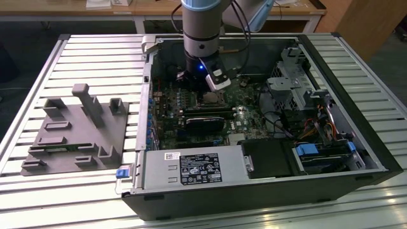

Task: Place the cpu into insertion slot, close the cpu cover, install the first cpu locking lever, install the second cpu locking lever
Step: 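Close the cpu cover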

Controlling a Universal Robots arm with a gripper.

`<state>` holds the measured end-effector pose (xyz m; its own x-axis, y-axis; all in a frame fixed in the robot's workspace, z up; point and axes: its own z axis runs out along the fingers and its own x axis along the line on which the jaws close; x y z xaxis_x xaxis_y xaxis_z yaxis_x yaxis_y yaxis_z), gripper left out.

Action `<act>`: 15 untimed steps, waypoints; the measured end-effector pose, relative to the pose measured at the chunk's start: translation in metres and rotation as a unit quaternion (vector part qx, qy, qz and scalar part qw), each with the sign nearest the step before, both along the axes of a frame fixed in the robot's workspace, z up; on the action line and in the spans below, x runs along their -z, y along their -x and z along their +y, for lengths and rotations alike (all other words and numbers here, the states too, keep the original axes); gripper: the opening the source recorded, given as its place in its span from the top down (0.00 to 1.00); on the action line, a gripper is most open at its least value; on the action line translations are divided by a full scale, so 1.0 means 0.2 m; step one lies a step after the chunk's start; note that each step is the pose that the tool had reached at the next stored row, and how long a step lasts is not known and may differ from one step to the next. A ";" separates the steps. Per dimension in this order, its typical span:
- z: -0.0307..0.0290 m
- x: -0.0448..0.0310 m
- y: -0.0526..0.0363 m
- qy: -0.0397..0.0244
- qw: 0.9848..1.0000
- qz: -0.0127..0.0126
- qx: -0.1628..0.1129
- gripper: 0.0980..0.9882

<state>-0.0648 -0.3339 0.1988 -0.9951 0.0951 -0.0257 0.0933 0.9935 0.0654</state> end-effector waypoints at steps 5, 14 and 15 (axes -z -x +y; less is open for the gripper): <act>0.000 0.000 -0.010 0.000 1.000 0.000 0.000 0.99; 0.001 -0.014 -0.022 -0.002 1.000 0.000 0.000 0.99; 0.000 -0.025 -0.022 -0.002 1.000 0.000 0.000 0.99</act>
